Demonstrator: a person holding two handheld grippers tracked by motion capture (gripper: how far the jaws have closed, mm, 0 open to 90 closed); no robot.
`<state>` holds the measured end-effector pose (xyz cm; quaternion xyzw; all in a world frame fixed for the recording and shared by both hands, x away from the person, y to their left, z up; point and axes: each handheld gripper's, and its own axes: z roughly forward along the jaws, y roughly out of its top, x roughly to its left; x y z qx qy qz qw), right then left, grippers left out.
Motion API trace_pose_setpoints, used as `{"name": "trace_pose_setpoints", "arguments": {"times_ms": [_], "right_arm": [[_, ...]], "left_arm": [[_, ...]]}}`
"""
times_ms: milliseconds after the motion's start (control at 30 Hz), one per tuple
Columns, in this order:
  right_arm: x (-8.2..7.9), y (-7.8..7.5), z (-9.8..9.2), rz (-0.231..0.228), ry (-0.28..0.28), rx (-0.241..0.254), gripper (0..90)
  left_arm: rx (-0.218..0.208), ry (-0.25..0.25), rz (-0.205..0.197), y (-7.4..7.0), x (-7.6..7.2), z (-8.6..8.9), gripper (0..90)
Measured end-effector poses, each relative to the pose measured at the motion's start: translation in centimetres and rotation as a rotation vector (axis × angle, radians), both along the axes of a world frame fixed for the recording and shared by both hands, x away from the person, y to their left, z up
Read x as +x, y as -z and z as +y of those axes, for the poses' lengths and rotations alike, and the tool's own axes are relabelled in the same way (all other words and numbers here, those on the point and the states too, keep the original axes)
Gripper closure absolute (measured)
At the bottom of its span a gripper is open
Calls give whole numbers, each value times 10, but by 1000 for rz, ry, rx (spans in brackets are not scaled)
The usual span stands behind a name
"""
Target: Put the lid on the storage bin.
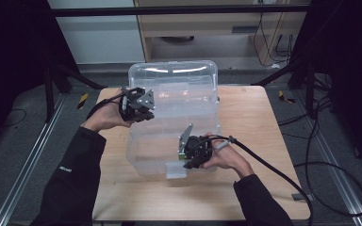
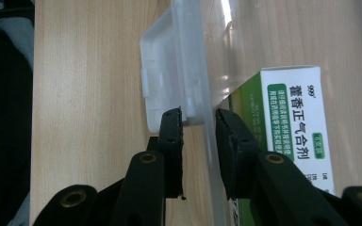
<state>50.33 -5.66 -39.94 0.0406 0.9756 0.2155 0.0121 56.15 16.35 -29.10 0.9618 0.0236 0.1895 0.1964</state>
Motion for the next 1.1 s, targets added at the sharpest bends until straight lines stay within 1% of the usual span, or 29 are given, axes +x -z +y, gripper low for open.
{"name": "trace_pose_setpoints", "arguments": {"times_ms": [100, 133, 167, 233, 267, 300, 333, 467, 500, 533, 567, 600, 633, 667, 700, 767, 800, 833, 867, 1033, 1100], "right_arm": [[-1, 0, -1, -2, 0, 2, 726], [-1, 0, -1, -5, 3, 3, 726], [-1, 0, -1, -7, 2, 2, 726], [-2, 0, -1, 0, 4, 5, 725], [-2, 0, -1, -5, 3, 3, 725], [-2, 0, -1, -1, 5, 7, 725], [-2, 0, -1, -1, 4, 7, 725], [-3, 0, -1, -17, 0, 4, 724], [-3, 0, -1, -18, 0, 5, 724], [-3, 0, -1, -19, 1, 6, 724], [-3, 0, -1, -18, 1, 5, 724], [-3, 0, -1, -20, 1, 7, 724], [-3, 0, -1, -20, 1, 6, 724], [-3, 0, -1, -20, 2, 8, 724], [-3, 0, -1, -25, 1, 7, 723], [-4, 0, -1, -27, 5, 5, 722], [-4, 0, -1, -25, 2, 8, 722], [-4, 0, -2, -27, 3, 10, 722], [-5, 0, -2, -32, 9, 10, 722], [-6, 1, -2, -37, 11, 16, 720], [-6, 1, -3, -43, 14, 21, 719]], "left_arm": [[-5, 3, -4, 1, -5, 1, 886], [-9, -22, 29, 2, -9, 2, 886], [-3, 1, 0, 2, -8, 2, 887], [-6, 0, 1, 2, -12, 2, 887], [-6, 1, 0, 3, -13, 2, 887], [-12, -9, 20, 4, -16, 2, 887], [-9, -8, 21, 4, -17, 2, 887], [-16, -15, 21, 6, -22, 3, 887], [-9, -20, 24, 6, -23, 3, 887], [-14, -28, 28, 7, -25, 3, 886], [-9, -23, 21, 7, -25, 3, 886], [-10, 0, -2, 7, -24, 2, 886], [-11, -1, 0, 7, -25, 2, 886], [-5, -19, 11, 7, -27, 3, 886], [-3, -19, 12, 8, -28, 3, 886], [-4, -16, 5, 8, -30, 3, 885], [-11, -17, 4, 9, -31, 3, 884], [-7, -12, 0, 9, -31, 4, 884], [-13, -16, 0, 10, -32, 4, 884], [-14, -10, -2, 12, -36, 4, 882], [-22, -14, -2, 13, -37, 4, 882]]}}
